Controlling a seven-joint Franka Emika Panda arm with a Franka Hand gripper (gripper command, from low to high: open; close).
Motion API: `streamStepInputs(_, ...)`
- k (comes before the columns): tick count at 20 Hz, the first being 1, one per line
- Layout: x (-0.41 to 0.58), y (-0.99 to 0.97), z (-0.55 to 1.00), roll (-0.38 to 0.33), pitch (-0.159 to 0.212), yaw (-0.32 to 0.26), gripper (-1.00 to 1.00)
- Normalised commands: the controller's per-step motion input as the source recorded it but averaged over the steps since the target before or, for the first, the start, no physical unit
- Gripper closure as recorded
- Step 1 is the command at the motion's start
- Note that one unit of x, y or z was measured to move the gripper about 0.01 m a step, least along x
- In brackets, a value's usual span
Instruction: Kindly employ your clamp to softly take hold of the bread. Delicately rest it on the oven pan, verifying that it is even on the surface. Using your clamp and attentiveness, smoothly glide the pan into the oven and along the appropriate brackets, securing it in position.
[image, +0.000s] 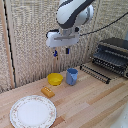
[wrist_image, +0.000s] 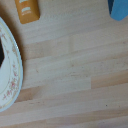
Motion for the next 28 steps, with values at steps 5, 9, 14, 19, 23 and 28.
streamStepInputs(5,0.091,0.61,-0.24,-0.116,0.022,0.001,-1.00)
streamStepInputs(9,0.116,0.72,-0.24,-0.129,0.006,0.000,-1.00)
streamStepInputs(14,0.129,0.55,-0.22,-0.105,0.020,0.024,-1.00)
streamStepInputs(19,0.216,0.36,-0.32,-0.103,0.031,0.186,-1.00)
streamStepInputs(23,0.336,0.06,-0.34,-0.063,0.027,0.279,-1.00)
streamStepInputs(28,0.325,0.02,-0.28,-0.047,0.030,0.275,-1.00)
